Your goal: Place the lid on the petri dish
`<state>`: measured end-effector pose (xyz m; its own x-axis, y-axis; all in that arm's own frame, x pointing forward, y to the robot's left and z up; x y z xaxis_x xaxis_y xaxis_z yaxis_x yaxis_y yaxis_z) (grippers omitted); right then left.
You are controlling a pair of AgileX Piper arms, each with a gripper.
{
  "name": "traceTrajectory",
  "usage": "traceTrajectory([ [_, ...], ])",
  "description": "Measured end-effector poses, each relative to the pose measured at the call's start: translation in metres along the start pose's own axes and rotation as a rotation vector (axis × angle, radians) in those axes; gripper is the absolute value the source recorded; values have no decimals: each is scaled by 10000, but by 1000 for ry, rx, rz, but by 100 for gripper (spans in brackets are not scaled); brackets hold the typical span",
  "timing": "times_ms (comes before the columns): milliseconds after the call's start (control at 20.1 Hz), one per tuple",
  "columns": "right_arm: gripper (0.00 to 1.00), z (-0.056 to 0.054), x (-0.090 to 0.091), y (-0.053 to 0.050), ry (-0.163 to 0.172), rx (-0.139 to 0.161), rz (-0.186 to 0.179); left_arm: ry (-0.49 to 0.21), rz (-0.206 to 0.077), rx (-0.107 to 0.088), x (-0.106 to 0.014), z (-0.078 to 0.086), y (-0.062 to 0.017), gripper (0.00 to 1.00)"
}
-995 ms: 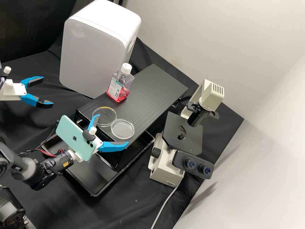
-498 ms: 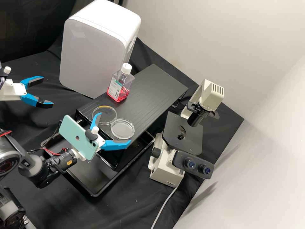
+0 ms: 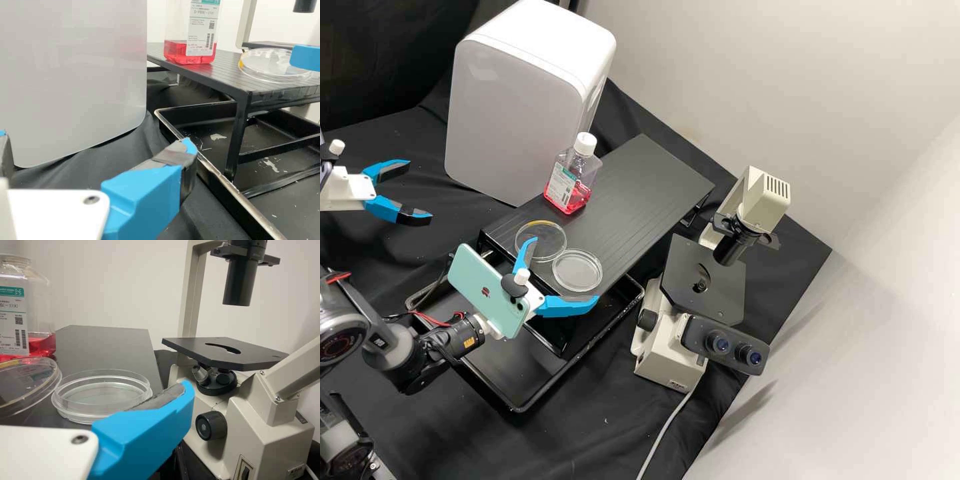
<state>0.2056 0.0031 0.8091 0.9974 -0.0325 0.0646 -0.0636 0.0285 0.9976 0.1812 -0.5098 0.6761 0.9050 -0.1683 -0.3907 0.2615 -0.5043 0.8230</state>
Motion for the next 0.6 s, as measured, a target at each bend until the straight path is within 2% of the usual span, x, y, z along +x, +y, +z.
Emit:
traceTrajectory([
  [149,100,-15,-6,16,8,0,8,0,0,0,0,0,0,100],
  [348,100,-77,-41,82,36,1,38,6,6,2,11,2,10,100],
  [597,100,-123,-133,171,47,19,97,8,7,1,11,-1,10,100],
])
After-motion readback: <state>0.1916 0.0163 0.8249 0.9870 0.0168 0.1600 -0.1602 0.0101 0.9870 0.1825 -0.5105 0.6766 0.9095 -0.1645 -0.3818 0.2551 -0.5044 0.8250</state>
